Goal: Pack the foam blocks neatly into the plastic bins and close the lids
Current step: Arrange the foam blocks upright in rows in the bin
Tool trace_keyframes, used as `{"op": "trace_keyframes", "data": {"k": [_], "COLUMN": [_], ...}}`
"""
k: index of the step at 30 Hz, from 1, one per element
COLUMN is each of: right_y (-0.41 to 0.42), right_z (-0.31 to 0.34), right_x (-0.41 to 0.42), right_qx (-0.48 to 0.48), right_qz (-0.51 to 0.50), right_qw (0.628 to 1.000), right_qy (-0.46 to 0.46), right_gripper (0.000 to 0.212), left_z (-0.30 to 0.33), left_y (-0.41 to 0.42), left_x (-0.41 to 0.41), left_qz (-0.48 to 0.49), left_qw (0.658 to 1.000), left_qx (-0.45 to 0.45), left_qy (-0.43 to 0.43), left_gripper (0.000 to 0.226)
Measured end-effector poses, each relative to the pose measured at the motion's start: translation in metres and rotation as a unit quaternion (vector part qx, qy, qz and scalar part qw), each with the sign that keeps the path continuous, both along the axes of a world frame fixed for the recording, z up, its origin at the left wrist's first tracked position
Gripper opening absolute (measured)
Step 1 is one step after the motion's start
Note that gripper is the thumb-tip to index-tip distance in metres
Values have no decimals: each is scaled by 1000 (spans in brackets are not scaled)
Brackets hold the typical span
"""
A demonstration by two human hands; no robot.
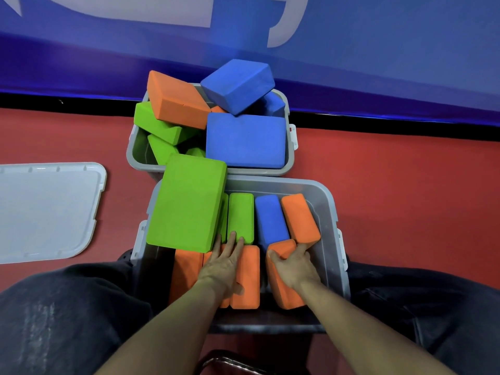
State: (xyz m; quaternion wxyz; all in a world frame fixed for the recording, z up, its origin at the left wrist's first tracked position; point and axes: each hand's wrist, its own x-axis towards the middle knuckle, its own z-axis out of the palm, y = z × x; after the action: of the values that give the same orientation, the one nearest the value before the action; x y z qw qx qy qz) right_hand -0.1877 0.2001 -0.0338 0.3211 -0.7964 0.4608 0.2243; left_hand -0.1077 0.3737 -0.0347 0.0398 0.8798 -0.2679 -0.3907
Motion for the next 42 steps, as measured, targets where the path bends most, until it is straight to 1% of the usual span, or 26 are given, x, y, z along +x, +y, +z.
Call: {"op": "trace_keyframes", "data": {"k": [2, 4, 5, 10, 13, 17, 23, 26, 30, 33, 34, 35, 38, 40, 42], "right_y": [0, -2, -4, -5, -3, 5, 8, 5, 7, 0, -4, -8, -16, -21, -22], "right_z": [-3, -4, -4, 0, 1, 1, 2, -4, -10, -13, -13, -12, -3, -1, -2], "right_x": [0, -1, -2, -2, -3, 5, 14, 10, -1, -1, -1, -2, -4, -3, -1], "right_qx": [23, 23, 18, -8, -17, -4, 20, 56, 129, 169, 185, 201, 233, 230, 229], "right_qz": [6, 13, 16, 25, 24, -22, -26, -12, -3, -33, -51, -62, -80, -79, -82], "right_qw": [1000, 999, 999, 999, 999, 1000, 999, 998, 992, 985, 981, 978, 969, 970, 970], "right_qy": [12, 18, 23, 25, 17, -12, -21, -20, -1, -13, -9, -3, 2, 0, -5], "right_gripper": [95, 104, 105, 92, 87, 87, 93, 103, 132, 138, 133, 124, 86, 73, 64], "left_z": [-4, -7, -11, -16, -20, -20, -20, -17, -17, -18, -18, -17, -17, -17, -16], "left_y": [-1, -1, -1, -2, -1, -1, 2, 0, -3, -4, -3, -2, -2, -5, -6], "left_x": [0, 1, 1, 1, 1, 2, 2, 2, 1, 0, 0, 0, -2, -1, -2], "left_qz": [-7, -13, -16, -12, -12, -13, -13, -16, -24, -25, -24, -25, -27, -18, -32], "left_qw": [1000, 1000, 1000, 1000, 1000, 1000, 1000, 1000, 1000, 1000, 1000, 1000, 999, 999, 997], "left_qx": [8, 9, 11, 6, 9, 3, 2, 3, 11, 8, 8, 9, 12, 12, 22], "left_qy": [-9, -15, -19, -12, -22, -16, -5, -8, -11, -14, -15, -17, -39, -46, -61], "left_gripper": [132, 132, 132, 133, 132, 131, 131, 131, 133, 131, 130, 130, 128, 126, 126]}}
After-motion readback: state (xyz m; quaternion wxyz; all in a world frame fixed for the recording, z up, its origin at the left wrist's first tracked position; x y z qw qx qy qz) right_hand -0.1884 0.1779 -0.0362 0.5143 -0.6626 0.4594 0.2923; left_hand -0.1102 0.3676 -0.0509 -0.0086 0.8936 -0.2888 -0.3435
